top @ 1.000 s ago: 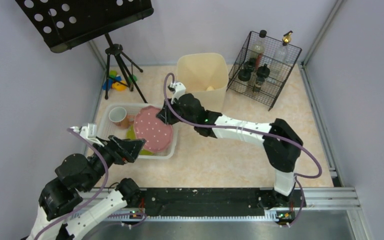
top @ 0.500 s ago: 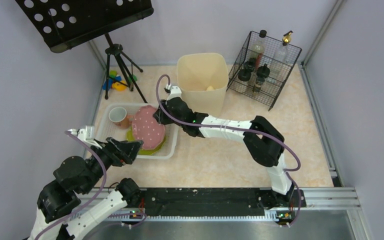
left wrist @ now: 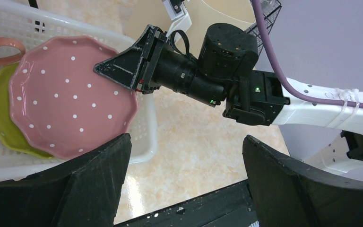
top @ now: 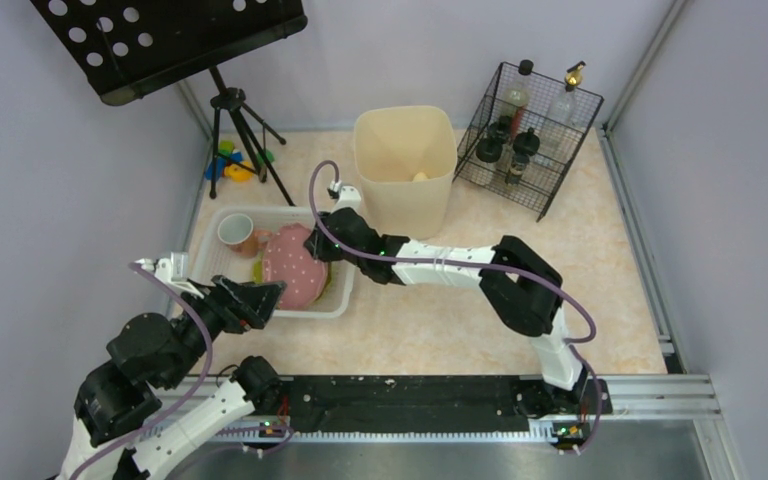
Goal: Clear the kitchen counter
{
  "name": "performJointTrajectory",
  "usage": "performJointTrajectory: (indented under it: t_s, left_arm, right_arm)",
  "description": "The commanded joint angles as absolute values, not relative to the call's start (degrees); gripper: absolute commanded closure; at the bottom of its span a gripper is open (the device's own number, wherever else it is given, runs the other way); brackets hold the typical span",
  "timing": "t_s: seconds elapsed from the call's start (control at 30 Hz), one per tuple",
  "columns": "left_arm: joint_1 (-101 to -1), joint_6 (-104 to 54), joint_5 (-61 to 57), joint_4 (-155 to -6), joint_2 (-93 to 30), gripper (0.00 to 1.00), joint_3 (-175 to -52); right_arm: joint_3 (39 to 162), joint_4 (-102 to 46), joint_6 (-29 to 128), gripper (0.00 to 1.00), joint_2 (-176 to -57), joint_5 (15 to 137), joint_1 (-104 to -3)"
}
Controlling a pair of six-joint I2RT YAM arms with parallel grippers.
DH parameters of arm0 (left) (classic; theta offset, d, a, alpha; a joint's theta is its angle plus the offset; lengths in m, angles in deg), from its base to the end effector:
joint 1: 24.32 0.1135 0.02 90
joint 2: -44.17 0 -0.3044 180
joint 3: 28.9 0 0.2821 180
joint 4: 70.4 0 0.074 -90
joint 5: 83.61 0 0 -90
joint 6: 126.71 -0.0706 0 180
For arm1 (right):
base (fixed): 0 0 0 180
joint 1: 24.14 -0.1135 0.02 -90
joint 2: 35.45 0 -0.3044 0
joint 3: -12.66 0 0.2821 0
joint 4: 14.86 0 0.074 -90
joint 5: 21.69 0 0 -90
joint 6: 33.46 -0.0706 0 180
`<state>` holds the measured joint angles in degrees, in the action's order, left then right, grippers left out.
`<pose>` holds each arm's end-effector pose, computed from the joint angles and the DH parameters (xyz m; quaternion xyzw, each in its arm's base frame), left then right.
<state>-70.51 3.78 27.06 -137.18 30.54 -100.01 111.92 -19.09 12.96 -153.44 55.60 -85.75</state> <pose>0.0277 0.0071 0.4005 -0.0787 0.7546 -0.3377 0.5571 0.2807 0.4866 0.2360 -0.0695 0.8279 0.3799 0.4067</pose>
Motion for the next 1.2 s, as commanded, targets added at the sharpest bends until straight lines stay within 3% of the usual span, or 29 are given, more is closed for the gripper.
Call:
performJointTrajectory:
  t_s: [0.0, 0.57, 0.7, 0.8, 1.17]
  left_arm:
    - [-70.46, 3.35, 27.35, -135.70, 30.73, 0.09, -99.89]
    - [-70.46, 3.57, 27.41, -135.72, 30.48, 0.09, -99.80]
    - [-70.46, 3.61, 27.33, -135.64, 30.55, 0.09, -99.63]
    - [-70.51, 3.67, 27.25, -135.38, 30.53, 0.09, -99.38]
    - [-70.46, 3.44, 26.68, -134.52, 29.17, 0.09, -99.15]
  right_arm:
    - [113.72, -11.67, 6.84, 1.00, -154.24, 54.50, -86.54]
    - [113.91, -12.99, 0.45, 0.99, -160.38, 54.45, -86.49]
    - [113.39, -14.16, 0.72, 0.79, -161.42, 53.93, -86.53]
    - [113.43, -14.98, 1.62, 0.72, -162.23, 53.66, -86.52]
    - [119.61, -23.56, 8.42, 0.63, -165.90, 51.66, -86.48]
